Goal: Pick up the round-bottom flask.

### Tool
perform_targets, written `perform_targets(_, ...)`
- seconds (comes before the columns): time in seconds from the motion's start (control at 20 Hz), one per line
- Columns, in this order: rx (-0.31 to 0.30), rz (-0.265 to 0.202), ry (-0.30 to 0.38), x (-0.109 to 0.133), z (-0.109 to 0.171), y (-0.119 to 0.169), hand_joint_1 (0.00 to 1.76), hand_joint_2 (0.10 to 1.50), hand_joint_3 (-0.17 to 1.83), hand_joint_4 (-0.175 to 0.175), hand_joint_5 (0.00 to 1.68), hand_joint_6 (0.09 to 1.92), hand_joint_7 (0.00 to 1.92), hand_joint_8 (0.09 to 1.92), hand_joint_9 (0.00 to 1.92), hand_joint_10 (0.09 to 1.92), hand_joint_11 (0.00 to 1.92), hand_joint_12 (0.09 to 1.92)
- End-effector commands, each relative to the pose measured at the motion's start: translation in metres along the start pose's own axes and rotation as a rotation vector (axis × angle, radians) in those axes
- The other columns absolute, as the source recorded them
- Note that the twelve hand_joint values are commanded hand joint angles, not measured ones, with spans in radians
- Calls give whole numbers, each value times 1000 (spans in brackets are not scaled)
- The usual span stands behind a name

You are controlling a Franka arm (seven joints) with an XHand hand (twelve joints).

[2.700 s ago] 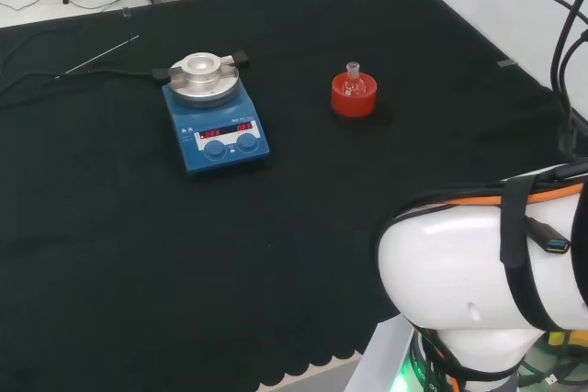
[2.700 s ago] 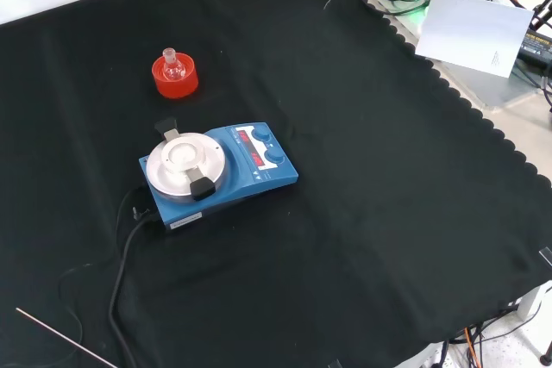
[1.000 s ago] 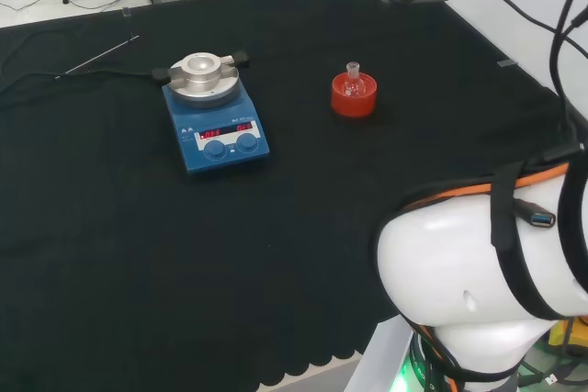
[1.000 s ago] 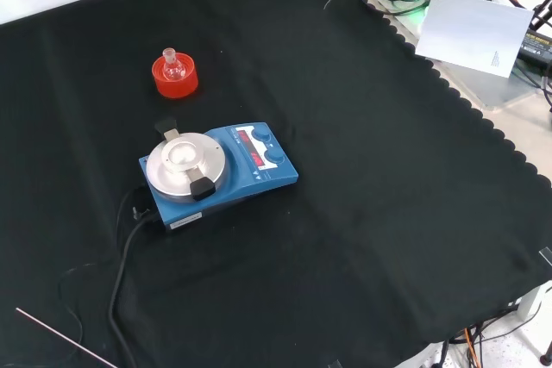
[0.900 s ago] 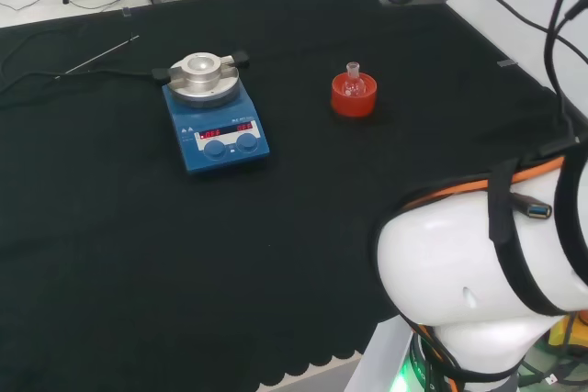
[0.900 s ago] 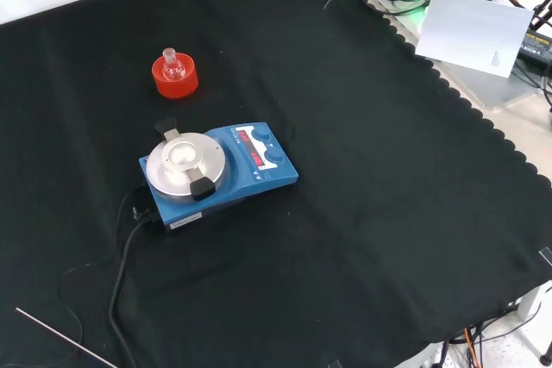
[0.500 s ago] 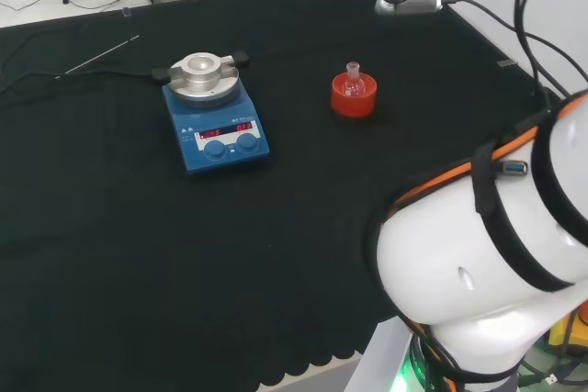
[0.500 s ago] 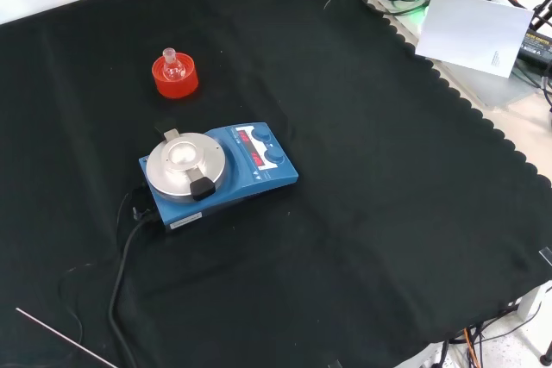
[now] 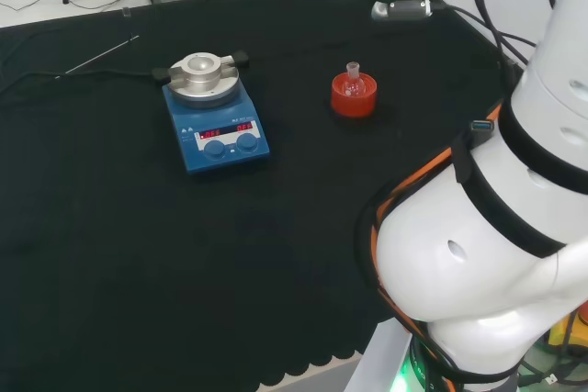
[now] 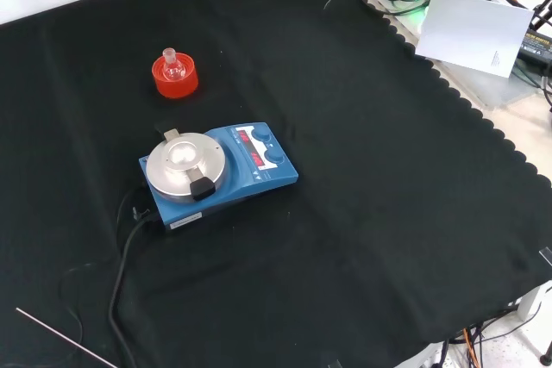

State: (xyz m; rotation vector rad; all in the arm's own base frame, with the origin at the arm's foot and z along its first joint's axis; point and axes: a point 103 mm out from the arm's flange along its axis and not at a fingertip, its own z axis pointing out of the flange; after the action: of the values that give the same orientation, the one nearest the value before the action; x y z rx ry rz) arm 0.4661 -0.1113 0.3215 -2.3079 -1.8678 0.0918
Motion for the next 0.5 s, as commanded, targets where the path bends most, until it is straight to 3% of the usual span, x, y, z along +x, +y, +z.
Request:
perform_targets(0.05, 16, 23, 16, -17, 33, 58, 345, 1201, 227, -9, 459, 87, 207, 504, 256, 610, 0, 1210)
perform_targets(0.5, 1, 25, 44, -30, 59, 83, 410, 1180, 227, -13, 470, 87, 212, 513, 263, 614, 0, 1216)
